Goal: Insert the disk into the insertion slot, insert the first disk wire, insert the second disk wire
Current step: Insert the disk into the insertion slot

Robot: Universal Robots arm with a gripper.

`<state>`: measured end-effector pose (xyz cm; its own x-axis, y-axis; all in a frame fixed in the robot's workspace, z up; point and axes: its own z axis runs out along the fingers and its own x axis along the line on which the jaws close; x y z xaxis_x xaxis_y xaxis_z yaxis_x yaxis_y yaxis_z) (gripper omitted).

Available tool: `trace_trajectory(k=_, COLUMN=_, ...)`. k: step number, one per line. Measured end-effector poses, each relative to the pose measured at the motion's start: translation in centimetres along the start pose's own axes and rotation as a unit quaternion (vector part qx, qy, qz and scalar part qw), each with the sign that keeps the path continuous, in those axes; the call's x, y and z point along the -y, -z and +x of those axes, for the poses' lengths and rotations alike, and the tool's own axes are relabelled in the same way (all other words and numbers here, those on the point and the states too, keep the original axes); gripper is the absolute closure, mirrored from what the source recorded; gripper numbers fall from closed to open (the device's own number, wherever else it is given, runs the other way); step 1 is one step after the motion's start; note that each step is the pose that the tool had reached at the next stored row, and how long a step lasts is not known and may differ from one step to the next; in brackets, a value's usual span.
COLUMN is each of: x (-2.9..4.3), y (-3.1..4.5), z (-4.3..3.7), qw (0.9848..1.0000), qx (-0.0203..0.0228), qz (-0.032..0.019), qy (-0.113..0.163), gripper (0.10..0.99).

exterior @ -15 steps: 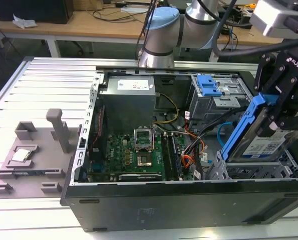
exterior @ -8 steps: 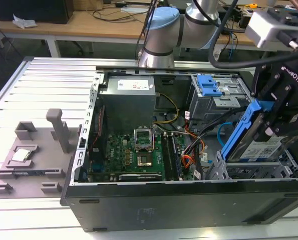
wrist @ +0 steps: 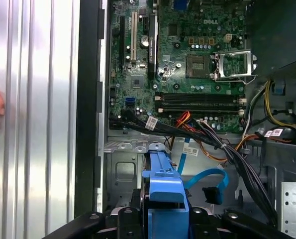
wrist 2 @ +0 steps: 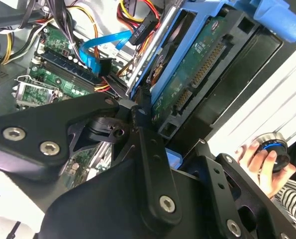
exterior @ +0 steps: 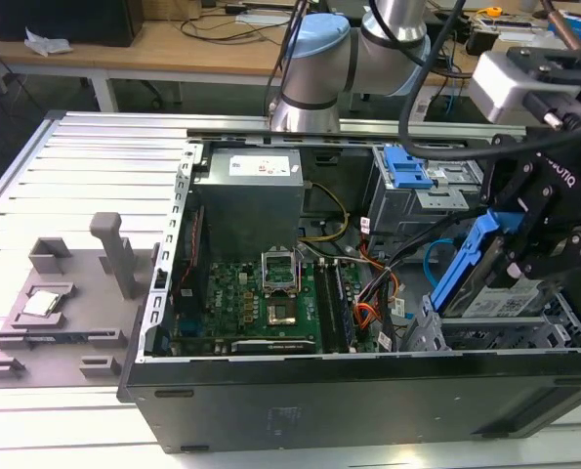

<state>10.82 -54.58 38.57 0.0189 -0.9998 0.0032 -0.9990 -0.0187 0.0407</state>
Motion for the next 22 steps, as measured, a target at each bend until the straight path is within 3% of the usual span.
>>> trace_trajectory(k=5, x=0.04, y=-0.95, z=0.0, qw=1.0, qx=-0.0002, qz=-0.0001, qy=0.0, gripper=0.722)
trace_trajectory(k=13, x=0.05, y=-1.0, z=-0.01, qw=1.0, qx=0.0, qz=0.0, qy=0.0, gripper=0.714)
trace_trajectory(k=14, x=0.04, y=-1.0, z=-0.01, qw=1.0, qx=0.0, qz=-0.0001, qy=0.0, gripper=0.647)
trace_trajectory(k=19, x=0.04, y=-1.0, z=-0.01, qw=1.0, qx=0.0, qz=-0.0001, qy=0.0, gripper=0.647)
trace_trajectory(k=21, x=0.04, y=-1.0, z=-0.01, qw=1.0, qx=-0.0001, qz=-0.0001, qy=0.0, gripper=0.663)
trace_trajectory(k=22, x=0.04, y=-1.0, z=0.0, qw=1.0, qx=-0.0001, qz=-0.0001, qy=0.0, gripper=0.729)
